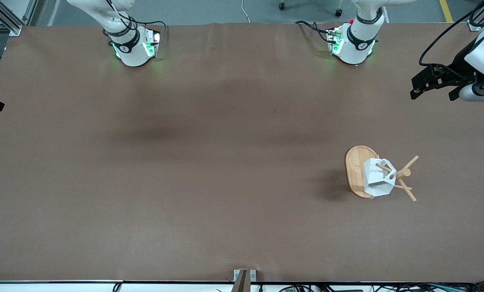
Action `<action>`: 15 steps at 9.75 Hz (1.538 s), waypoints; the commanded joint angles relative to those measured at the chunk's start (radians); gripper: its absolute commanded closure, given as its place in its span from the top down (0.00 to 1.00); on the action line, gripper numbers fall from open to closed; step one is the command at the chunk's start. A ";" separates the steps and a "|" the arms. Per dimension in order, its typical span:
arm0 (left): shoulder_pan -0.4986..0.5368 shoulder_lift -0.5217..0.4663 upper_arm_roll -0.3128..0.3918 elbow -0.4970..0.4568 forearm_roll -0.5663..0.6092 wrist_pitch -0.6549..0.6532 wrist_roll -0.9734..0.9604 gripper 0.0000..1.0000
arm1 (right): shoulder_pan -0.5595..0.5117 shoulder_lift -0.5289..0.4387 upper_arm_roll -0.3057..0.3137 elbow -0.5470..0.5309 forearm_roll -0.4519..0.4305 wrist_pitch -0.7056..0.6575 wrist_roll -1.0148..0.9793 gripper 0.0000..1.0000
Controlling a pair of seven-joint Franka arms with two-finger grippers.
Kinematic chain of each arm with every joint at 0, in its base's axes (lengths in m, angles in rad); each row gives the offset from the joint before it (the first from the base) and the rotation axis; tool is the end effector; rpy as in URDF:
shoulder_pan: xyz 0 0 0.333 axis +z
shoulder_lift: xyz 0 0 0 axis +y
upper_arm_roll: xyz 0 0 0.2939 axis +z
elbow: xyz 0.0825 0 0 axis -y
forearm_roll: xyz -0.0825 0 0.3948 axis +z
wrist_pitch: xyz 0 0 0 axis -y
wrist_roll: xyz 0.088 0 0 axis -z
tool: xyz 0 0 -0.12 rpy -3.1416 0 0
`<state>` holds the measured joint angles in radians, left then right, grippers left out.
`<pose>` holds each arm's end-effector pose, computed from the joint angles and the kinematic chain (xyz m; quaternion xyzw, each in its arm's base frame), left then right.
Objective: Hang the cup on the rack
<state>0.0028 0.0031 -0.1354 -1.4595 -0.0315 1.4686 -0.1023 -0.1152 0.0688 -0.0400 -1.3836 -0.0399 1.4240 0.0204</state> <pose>0.5503 -0.0774 0.6319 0.9997 -0.0168 0.0011 0.0161 0.5618 -0.0923 0.6268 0.9956 -0.0903 -0.0156 0.0201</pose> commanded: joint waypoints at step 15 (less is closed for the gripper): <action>0.005 0.014 -0.003 -0.004 0.019 -0.010 -0.011 1.00 | -0.011 -0.017 0.005 -0.023 -0.003 0.007 0.000 1.00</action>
<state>0.0054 0.0031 -0.1346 -1.4584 -0.0306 1.4685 -0.1028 -0.1160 0.0688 -0.0409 -1.3840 -0.0399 1.4239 0.0204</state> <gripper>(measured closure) 0.000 0.000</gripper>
